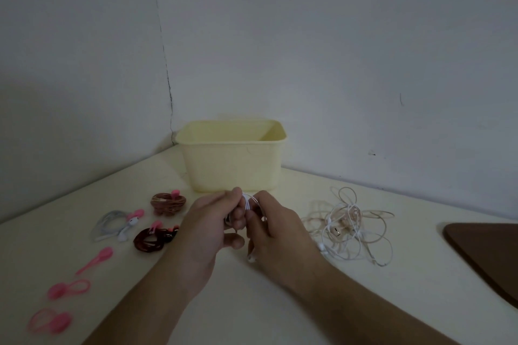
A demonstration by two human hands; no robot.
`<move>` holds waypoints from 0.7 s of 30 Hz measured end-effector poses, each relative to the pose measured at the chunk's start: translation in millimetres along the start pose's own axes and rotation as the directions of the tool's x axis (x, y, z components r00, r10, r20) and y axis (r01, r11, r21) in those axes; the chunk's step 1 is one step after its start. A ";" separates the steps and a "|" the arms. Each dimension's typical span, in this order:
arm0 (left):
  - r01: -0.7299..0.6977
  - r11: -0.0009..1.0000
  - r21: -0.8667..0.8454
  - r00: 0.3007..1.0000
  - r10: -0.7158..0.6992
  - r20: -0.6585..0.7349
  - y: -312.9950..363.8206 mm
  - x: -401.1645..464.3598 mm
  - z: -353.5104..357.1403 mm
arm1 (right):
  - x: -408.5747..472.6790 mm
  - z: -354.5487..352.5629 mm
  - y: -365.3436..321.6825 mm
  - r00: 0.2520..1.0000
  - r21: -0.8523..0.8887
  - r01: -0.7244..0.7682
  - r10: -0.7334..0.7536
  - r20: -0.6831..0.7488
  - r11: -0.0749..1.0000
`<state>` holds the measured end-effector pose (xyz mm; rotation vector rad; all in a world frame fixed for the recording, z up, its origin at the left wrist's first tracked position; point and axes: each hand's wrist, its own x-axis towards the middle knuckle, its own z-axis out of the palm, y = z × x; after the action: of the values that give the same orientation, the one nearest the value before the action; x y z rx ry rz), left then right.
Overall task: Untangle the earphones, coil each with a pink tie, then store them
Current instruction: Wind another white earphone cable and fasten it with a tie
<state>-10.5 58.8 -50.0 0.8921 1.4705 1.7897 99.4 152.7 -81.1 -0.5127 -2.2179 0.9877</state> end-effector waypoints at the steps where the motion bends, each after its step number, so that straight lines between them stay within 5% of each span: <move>1: -0.003 1.000 0.009 1.000 0.003 0.002 -0.6 0.2 0.0 | 0.3 -0.4 0.9 1.000 0.010 0.003 -0.003 -0.002 1.000; 6: 0.003 1.000 0.001 1.000 -0.003 0.016 -0.8 1.1 -1.3 | 0.0 -1.8 -0.5 1.000 0.032 0.023 -0.023 -0.014 0.999; 16: 0.047 0.998 0.029 0.996 -0.049 0.076 -4.4 1.2 -5.3 | -1.7 -14.4 -9.3 0.996 0.439 -0.082 0.061 0.061 0.895; 21: 0.044 0.998 0.053 0.996 -0.048 0.081 -2.7 -0.7 -2.7 | 2.8 -17.9 -3.5 0.991 0.468 -0.108 0.055 0.125 0.877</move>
<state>-12.2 57.2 -53.1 0.9387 1.4789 1.6687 109.6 161.2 -68.2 -0.3326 -1.9522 1.5792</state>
